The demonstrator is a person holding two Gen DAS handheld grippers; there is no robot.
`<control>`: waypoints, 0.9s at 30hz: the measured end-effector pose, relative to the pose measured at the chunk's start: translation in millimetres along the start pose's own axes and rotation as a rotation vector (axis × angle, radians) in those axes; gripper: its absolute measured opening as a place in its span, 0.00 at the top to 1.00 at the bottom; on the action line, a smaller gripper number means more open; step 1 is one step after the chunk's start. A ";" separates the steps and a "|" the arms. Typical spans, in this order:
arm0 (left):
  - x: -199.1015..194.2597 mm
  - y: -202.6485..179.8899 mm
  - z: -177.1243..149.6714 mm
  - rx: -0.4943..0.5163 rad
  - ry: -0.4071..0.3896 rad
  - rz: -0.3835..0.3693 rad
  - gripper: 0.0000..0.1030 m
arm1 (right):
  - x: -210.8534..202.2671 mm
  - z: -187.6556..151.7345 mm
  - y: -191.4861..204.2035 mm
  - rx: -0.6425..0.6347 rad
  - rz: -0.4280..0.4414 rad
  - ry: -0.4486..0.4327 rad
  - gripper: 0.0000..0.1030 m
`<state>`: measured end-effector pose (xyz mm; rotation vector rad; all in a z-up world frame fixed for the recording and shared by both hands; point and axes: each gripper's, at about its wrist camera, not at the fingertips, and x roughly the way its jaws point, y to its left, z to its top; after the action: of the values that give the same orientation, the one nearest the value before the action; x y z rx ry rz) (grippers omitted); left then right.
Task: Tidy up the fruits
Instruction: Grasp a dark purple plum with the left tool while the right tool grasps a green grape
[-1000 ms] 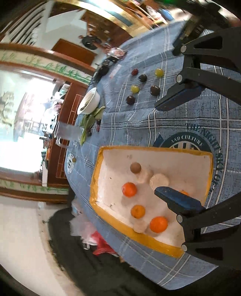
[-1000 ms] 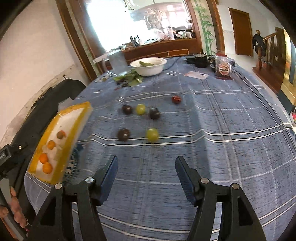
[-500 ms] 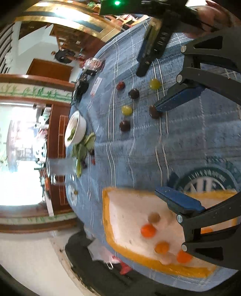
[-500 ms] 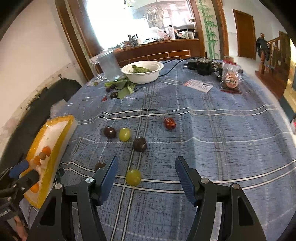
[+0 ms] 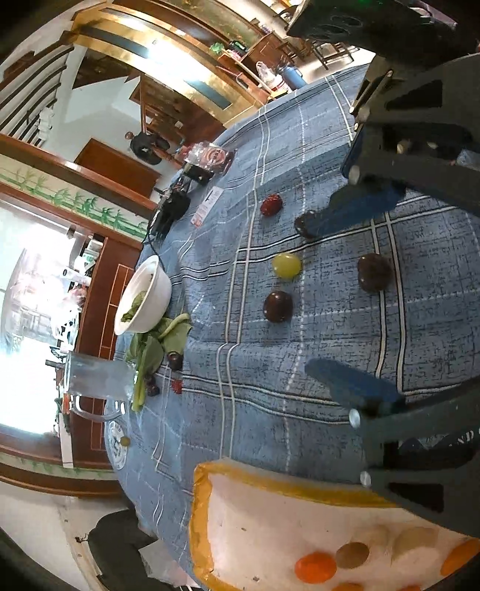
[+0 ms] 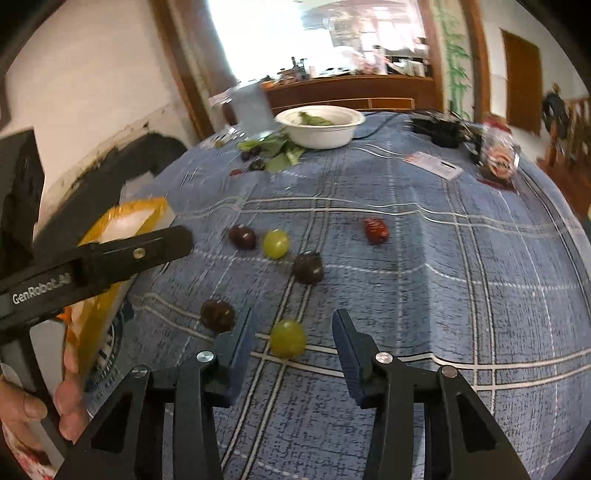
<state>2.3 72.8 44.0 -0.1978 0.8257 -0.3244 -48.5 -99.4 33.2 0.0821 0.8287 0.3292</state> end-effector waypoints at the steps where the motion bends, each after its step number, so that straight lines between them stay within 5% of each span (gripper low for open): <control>1: 1.5 1.9 0.3 -0.009 0.004 -0.009 0.37 | 2.3 -1.4 4.0 -0.021 -0.007 0.008 0.55; 7: 10.6 14.6 -0.9 -0.077 0.048 -0.052 0.37 | 19.4 -8.8 16.8 -0.105 -0.077 0.065 0.59; 11: 23.3 9.6 -6.5 -0.066 0.104 -0.060 0.37 | 16.6 -9.5 11.8 -0.087 -0.101 0.055 0.77; 18: 25.8 -5.6 -13.3 0.010 0.106 -0.056 0.39 | 7.8 -6.2 -3.4 -0.026 -0.178 0.025 0.77; 20: 29.6 -9.5 -15.6 0.034 0.119 -0.035 0.49 | 4.1 -4.4 -8.7 -0.001 -0.176 0.017 0.77; 27: 37.9 -18.4 -22.5 0.098 0.153 0.007 0.49 | 5.8 -3.8 -10.9 0.016 -0.163 0.030 0.77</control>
<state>5.7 41.1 8.5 -0.0787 0.9584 -0.3758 -44.9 -108.0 24.4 0.0240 0.8615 0.1711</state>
